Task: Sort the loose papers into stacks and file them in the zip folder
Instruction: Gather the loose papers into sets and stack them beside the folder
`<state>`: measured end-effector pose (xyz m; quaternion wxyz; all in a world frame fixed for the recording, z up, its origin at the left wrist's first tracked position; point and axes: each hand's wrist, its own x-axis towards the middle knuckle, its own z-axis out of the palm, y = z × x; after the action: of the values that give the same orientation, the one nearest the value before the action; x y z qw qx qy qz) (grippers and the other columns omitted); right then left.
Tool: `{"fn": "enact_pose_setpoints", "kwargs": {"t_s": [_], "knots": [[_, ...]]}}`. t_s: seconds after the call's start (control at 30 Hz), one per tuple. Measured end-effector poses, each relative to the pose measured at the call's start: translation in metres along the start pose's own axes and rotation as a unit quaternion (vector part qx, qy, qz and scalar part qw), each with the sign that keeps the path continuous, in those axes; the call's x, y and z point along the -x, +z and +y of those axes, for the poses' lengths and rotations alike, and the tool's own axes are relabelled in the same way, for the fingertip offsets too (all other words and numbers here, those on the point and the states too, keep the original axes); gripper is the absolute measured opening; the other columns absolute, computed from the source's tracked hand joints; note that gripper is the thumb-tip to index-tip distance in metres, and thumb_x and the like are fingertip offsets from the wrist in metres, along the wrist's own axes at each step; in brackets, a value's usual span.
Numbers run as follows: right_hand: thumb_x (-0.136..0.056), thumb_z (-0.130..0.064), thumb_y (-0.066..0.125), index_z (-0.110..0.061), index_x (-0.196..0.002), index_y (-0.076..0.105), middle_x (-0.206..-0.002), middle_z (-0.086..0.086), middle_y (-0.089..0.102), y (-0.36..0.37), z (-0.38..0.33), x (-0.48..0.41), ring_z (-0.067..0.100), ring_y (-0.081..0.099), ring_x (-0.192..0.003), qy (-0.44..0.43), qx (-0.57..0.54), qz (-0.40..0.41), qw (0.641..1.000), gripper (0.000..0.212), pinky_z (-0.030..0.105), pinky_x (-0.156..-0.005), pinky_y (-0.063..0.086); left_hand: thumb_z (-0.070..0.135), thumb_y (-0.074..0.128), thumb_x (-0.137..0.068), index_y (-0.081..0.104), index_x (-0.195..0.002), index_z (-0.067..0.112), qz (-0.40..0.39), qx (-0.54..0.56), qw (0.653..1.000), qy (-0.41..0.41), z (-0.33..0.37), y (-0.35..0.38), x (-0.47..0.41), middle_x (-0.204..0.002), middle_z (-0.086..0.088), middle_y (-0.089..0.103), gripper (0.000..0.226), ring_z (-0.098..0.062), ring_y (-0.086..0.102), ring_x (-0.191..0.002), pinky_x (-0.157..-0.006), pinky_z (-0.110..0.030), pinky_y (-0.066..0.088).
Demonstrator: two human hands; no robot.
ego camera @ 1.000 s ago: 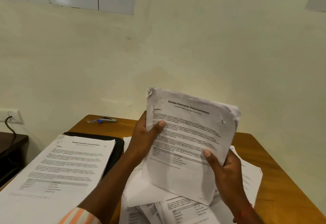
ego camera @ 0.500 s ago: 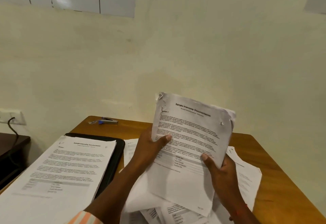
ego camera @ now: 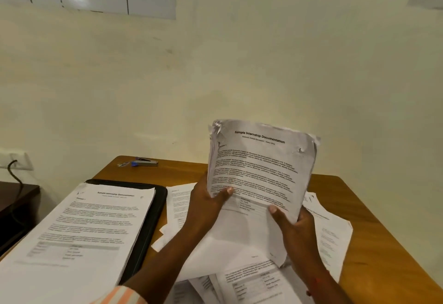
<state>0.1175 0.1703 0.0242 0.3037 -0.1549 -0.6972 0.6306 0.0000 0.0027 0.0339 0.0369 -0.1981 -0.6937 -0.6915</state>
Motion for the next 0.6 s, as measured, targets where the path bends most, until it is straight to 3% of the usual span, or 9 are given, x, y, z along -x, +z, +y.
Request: {"fn": "enact_pose_setpoints", "kwargs": {"t_s": [0.1, 0.27, 0.37, 0.47, 0.6], "knots": [[-0.076, -0.041, 0.075, -0.027, -0.119, 0.064, -0.11, -0.006, 0.074, 0.0, 0.004, -0.005, 0.021, 0.072, -0.098, 0.009, -0.003, 0.015, 1.0, 0.046, 0.047, -0.082, 0.061, 0.051, 0.075, -0.075, 0.054, -0.131, 0.026, -0.002, 0.016, 0.999, -0.031, -0.004, 0.002, -0.001, -0.12, 0.006, 0.068, 0.065, -0.015, 0.068, -0.105, -0.078, -0.023, 0.06], [-0.086, -0.03, 0.076, -0.023, -0.124, 0.064, -0.114, -0.004, 0.073, -0.002, 0.003, -0.008, 0.022, 0.069, -0.104, 0.016, 0.012, 0.017, 1.0, 0.041, 0.048, -0.089, 0.058, 0.037, 0.077, -0.085, 0.057, -0.117, 0.034, -0.047, -0.006, 0.995, -0.09, 0.001, 0.001, -0.002, -0.116, 0.009, 0.07, 0.038, -0.008, 0.069, -0.094, -0.071, -0.019, 0.057], [-0.087, -0.028, 0.075, -0.023, -0.12, 0.064, -0.11, -0.003, 0.074, -0.01, -0.005, -0.014, 0.022, 0.071, -0.1, 0.009, 0.006, 0.006, 1.0, 0.035, 0.04, -0.081, 0.06, 0.036, 0.079, -0.085, 0.064, -0.115, 0.031, -0.085, -0.008, 0.991, -0.107, 0.021, -0.01, -0.001, -0.108, 0.008, 0.075, 0.033, -0.013, 0.074, -0.09, -0.078, -0.033, 0.063], [-0.09, -0.024, 0.073, -0.024, -0.119, 0.066, -0.109, -0.006, 0.076, -0.009, -0.014, -0.01, 0.017, 0.072, -0.102, 0.028, -0.005, -0.045, 0.999, 0.03, 0.038, -0.085, 0.058, 0.03, 0.076, -0.089, 0.068, -0.115, 0.025, -0.132, -0.002, 0.983, -0.124, 0.05, -0.035, -0.003, -0.106, 0.004, 0.078, 0.027, -0.017, 0.076, -0.092, -0.085, -0.041, 0.062], [-0.092, -0.015, 0.07, -0.025, -0.121, 0.066, -0.112, -0.008, 0.076, 0.009, -0.018, 0.016, 0.016, 0.072, -0.105, 0.07, -0.024, -0.127, 0.989, 0.031, 0.04, -0.093, 0.057, 0.036, 0.066, -0.097, 0.068, -0.12, 0.016, -0.107, 0.001, 0.982, -0.156, 0.068, -0.071, -0.014, -0.108, -0.004, 0.078, 0.03, -0.027, 0.076, -0.096, -0.089, -0.049, 0.06]]}}
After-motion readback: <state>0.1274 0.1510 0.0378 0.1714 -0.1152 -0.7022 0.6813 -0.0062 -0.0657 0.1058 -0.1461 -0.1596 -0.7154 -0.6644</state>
